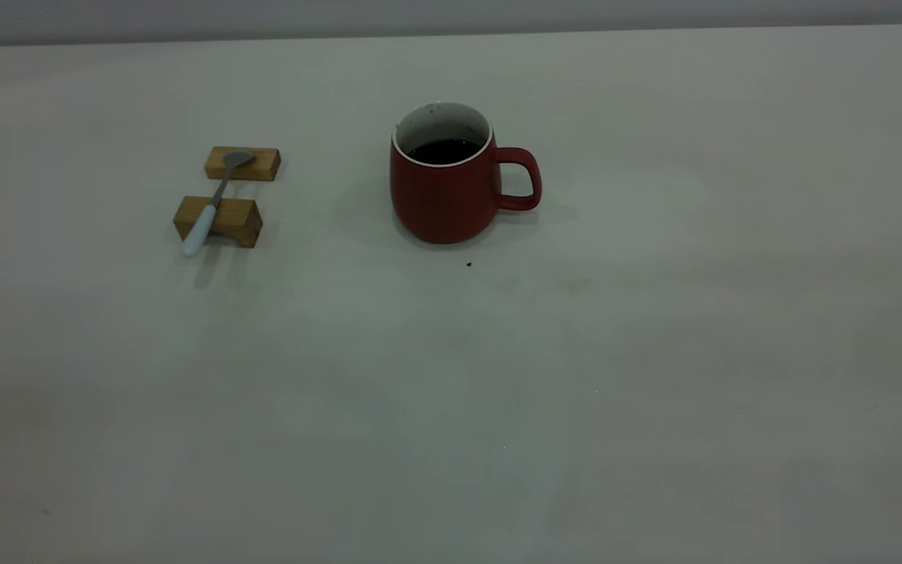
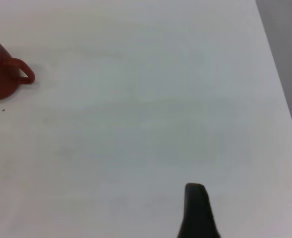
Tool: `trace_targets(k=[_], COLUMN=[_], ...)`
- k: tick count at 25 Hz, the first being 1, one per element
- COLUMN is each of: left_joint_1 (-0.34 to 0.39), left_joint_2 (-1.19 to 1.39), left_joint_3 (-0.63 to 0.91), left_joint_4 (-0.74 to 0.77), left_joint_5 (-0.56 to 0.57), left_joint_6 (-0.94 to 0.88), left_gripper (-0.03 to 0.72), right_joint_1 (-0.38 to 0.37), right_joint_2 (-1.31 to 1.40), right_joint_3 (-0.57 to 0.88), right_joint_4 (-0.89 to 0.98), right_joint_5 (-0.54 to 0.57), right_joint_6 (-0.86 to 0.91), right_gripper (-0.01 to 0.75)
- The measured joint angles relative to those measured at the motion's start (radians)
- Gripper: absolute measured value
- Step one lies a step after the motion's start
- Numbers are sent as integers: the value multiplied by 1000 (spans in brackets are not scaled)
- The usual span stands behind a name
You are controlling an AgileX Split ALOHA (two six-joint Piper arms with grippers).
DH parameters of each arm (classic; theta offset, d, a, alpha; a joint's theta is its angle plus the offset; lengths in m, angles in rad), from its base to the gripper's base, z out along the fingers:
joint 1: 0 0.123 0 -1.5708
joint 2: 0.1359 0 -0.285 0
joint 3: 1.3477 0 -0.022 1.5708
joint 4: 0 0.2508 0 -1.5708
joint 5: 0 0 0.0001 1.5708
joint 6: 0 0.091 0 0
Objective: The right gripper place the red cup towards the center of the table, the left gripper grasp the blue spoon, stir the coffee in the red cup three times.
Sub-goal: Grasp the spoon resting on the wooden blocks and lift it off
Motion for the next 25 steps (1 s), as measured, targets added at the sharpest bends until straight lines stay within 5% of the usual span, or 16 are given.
trace_targets(k=[19, 25], left_joint_1=[0, 0], left_joint_2=[0, 121], left_joint_3=[-1, -54], left_joint_4=[17, 58], left_joint_5=[-1, -103], left_joint_6=[-6, -66], left_gripper=[405, 426], right_joint_1=[0, 0], right_joint_2=[0, 0], right_joint_3=[0, 0], right_joint_4=[0, 0], right_joint_5=[1, 2], right_joint_6=[1, 1], right_gripper=[582, 582])
